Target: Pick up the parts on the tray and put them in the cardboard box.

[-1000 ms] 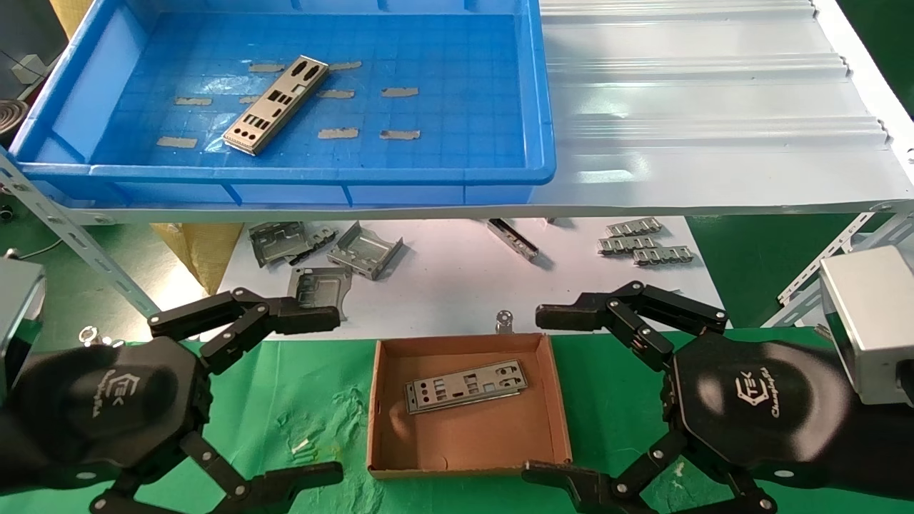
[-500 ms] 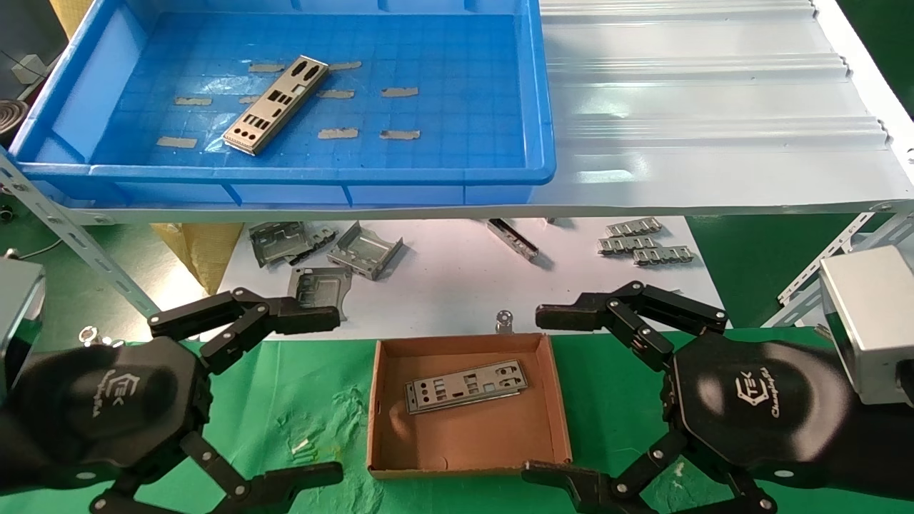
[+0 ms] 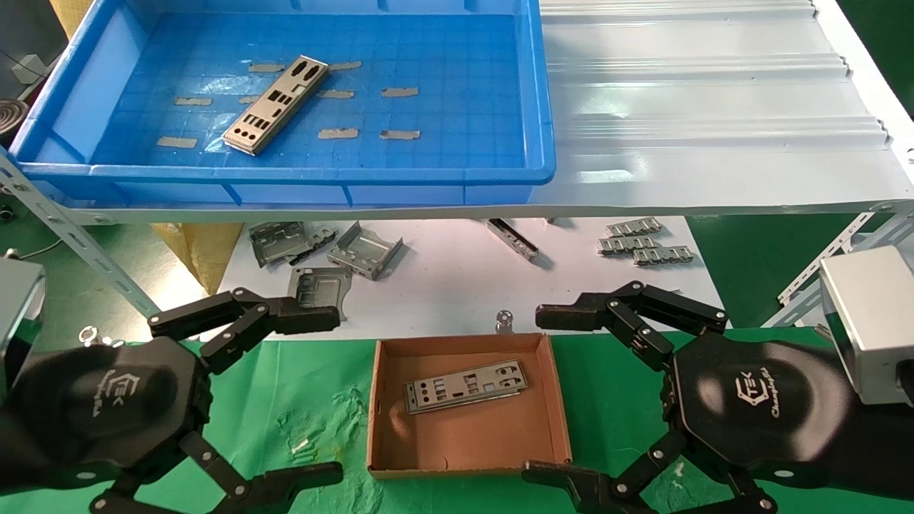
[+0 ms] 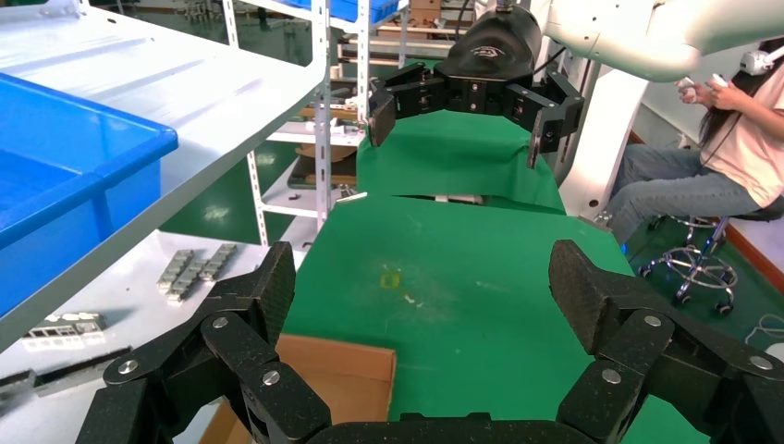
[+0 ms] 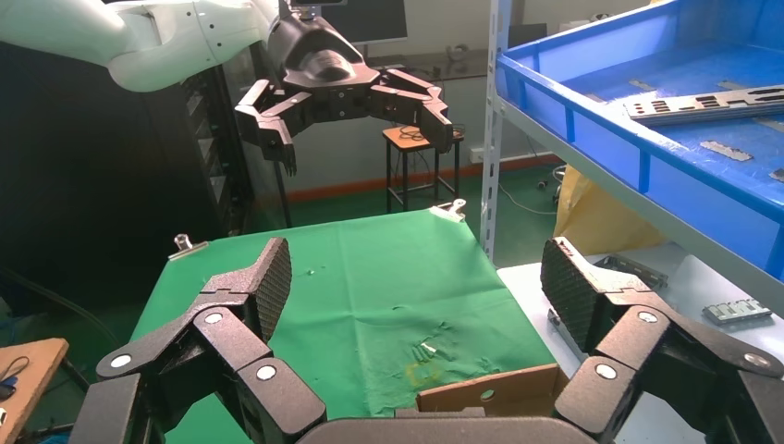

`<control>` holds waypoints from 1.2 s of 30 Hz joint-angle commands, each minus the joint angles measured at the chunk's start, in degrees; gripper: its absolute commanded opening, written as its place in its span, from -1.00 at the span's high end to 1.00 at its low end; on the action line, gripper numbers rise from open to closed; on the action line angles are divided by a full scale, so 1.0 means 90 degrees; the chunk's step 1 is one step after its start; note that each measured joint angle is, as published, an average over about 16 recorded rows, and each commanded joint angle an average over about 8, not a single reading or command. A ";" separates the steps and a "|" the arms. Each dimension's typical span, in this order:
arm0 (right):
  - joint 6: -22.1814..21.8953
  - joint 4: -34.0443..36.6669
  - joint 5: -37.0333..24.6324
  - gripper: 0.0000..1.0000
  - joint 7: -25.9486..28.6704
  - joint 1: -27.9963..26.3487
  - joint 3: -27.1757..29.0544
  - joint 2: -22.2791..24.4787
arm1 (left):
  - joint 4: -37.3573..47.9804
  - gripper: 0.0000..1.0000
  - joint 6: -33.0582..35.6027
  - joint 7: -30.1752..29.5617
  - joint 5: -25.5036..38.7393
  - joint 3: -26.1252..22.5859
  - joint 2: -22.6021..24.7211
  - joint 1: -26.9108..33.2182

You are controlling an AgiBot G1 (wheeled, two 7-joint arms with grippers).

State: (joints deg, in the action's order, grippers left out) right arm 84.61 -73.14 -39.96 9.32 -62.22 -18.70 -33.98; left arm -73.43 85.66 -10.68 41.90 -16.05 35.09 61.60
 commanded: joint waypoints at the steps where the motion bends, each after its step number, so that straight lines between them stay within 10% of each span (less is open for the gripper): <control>1: 0.0000 0.0000 0.0000 -1.00 0.0000 0.0000 0.0000 0.0000 | 0.0000 -1.00 0.0000 0.0000 0.0000 0.0000 0.0000 0.0000; 36: 0.0000 0.0000 0.0000 -1.00 0.0000 0.0000 0.0000 0.0000 | 0.0000 -1.00 0.0000 0.0000 0.0000 0.0000 0.0000 0.0000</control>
State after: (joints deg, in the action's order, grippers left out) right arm 84.61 -73.14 -39.96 9.32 -62.22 -18.70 -33.98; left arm -73.43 85.66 -10.68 41.90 -16.05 35.09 61.60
